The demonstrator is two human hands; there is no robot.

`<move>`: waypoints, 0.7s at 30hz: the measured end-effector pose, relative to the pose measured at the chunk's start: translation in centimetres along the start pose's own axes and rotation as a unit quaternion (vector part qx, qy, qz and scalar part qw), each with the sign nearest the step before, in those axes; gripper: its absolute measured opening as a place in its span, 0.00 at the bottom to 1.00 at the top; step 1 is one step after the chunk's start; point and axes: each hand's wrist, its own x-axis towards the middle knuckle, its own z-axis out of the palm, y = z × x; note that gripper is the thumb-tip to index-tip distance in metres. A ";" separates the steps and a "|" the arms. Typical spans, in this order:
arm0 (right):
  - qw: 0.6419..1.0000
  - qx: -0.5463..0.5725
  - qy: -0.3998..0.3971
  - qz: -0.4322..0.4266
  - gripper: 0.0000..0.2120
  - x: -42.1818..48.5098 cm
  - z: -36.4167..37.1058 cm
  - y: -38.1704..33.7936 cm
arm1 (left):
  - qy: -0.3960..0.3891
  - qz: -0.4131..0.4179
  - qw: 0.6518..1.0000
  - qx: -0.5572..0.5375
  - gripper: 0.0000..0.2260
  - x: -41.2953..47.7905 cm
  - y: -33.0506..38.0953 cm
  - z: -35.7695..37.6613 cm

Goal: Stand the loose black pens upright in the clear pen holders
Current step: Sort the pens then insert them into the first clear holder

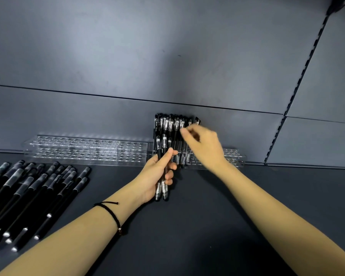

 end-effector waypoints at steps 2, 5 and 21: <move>0.994 0.040 -0.095 0.029 0.14 -0.6 0.7 -0.5 | -0.022 -0.002 1.000 0.003 0.16 0.0 0.0 0.0; 0.975 0.142 -0.153 0.074 0.09 -0.9 1.3 -0.9 | -0.043 -0.010 0.999 -0.002 0.16 -0.2 0.2 -0.1; 0.935 0.243 0.255 0.049 0.17 2.2 -1.5 1.0 | -0.012 -0.018 1.000 0.016 0.15 0.0 0.1 0.2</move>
